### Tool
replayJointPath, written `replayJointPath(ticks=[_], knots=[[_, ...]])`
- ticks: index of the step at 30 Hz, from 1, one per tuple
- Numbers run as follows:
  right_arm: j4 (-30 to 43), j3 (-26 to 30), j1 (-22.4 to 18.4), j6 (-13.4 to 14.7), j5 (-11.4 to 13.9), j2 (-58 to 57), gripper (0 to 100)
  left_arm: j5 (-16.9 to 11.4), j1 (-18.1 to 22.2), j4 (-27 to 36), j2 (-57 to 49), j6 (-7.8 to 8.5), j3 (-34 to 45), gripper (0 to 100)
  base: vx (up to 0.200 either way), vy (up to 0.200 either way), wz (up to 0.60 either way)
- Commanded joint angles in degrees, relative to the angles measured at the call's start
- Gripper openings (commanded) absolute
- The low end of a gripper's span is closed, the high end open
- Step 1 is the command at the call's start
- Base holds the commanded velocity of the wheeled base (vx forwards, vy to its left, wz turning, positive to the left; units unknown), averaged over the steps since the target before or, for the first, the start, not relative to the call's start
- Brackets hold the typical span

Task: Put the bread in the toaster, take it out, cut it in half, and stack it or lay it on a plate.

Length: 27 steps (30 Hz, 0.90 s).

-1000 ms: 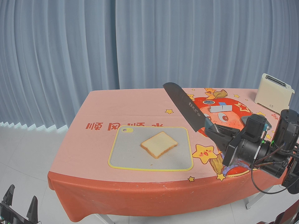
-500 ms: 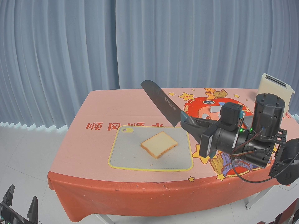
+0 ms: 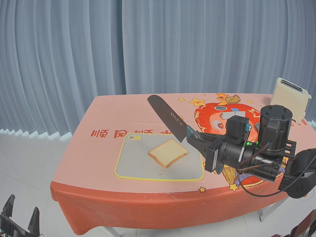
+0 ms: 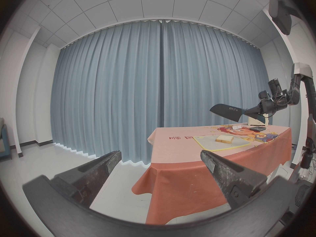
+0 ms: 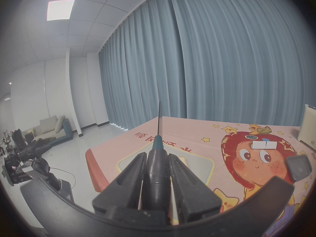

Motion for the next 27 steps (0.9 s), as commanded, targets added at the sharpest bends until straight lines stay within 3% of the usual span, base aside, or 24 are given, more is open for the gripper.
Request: replayJointPath(ticks=[1, 4, 7, 20, 21, 27], knots=[[-0.09, 0.51, -0.07, 0.08, 0.02, 0.09, 0, -0.22, 0.02, -0.37, -0.93, 0.09, 1.01, 100, 0.0, 0.0, 0.0], [-0.09, 0.6, -0.07, 0.08, 0.02, -0.09, 0, -0.31, 0.02, -1.95, -0.93, 0.09, 1.01, 100, 0.0, 0.0, 0.0], [-0.09, 0.77, -0.07, -0.01, -0.06, -0.44, 0, -0.13, 0.02, -8.8, -0.93, -0.09, 1.01, 100, 0.0, 0.0, 0.0], [-0.27, 0.69, -0.07, 0.08, -0.06, -0.35, 0, -0.31, 0.02, -8.98, -0.93, -2.02, 1.01, 100, 0.0, 0.0, 0.0], [-0.27, 0.69, -0.07, 0.08, -0.06, -0.44, 0, -0.31, 0.02, -8.28, -0.93, -1.93, 1.01, 0, 0.0, 0.0, 0.0], [-0.35, 0.77, -0.15, -0.01, -0.15, -0.44, 0, -0.4, 0.02, -8.01, -0.93, -1.85, 1.01, 0, 0.0, 0.0, 0.0]])
